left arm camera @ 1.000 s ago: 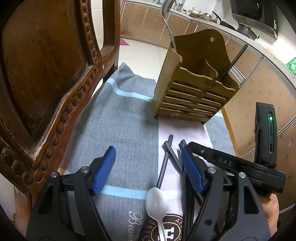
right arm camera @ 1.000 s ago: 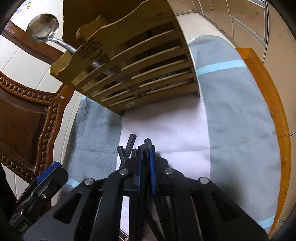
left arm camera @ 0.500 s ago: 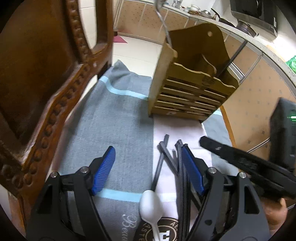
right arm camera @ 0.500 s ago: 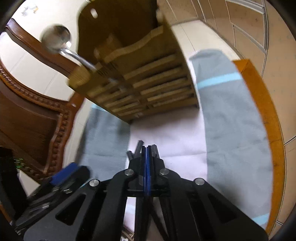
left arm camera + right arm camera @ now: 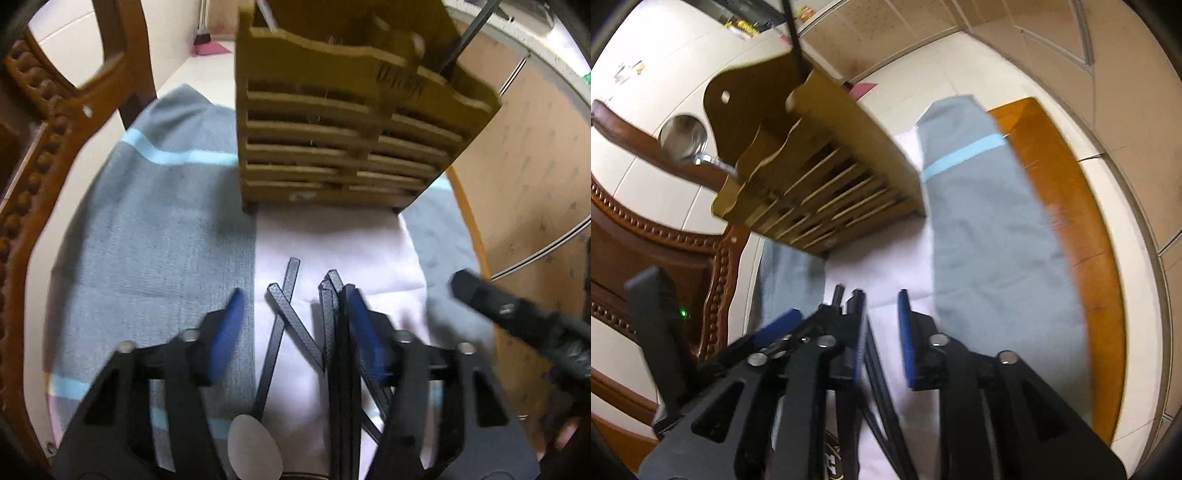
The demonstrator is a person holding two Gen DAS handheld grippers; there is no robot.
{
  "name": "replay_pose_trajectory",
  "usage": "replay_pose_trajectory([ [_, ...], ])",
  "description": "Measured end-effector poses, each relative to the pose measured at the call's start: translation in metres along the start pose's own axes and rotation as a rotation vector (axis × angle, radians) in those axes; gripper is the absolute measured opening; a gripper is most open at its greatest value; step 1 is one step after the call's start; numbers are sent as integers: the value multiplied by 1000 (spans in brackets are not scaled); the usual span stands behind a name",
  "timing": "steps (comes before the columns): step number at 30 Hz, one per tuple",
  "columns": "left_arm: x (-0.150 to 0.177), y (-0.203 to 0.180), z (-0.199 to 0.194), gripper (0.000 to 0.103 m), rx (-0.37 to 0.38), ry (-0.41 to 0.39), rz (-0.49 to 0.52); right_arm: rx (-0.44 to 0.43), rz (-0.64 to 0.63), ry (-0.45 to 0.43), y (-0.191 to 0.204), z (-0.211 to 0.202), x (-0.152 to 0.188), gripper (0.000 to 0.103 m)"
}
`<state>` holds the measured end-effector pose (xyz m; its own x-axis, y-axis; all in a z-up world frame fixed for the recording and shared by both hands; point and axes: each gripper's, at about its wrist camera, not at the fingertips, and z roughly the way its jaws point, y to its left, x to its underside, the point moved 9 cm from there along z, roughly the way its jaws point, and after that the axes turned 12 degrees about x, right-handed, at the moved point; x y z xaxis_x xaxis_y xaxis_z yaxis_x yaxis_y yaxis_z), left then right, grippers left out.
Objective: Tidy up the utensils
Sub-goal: 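Close the left tool on the chopsticks beside the right tool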
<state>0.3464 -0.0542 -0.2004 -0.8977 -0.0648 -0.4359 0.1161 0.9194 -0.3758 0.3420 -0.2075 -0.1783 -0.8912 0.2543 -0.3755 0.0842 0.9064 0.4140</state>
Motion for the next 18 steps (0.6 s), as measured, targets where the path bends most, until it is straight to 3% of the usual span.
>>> replay_pose_trajectory([
  [6, -2, 2, 9, 44, -8, 14, -20, 4, 15, -1, -10, -4, -1, 39],
  [12, -2, -7, 18, 45, -27, 26, 2, 3, 5, 1, -9, -6, 2, 40],
  [13, -3, -7, 18, 39, -28, 22, 3, 5, 0, 2, -9, -6, 3, 40],
  [14, -5, -8, 17, 26, -22, 12, 0, 6, -3, 3, -7, -6, 3, 40],
  [16, -9, -8, 16, 14, -25, 8, 2, 10, -15, 3, -5, -6, 5, 40],
  [18, -10, -6, 12, 13, -10, -1, -2, 16, -27, 4, -1, -4, 6, 40],
])
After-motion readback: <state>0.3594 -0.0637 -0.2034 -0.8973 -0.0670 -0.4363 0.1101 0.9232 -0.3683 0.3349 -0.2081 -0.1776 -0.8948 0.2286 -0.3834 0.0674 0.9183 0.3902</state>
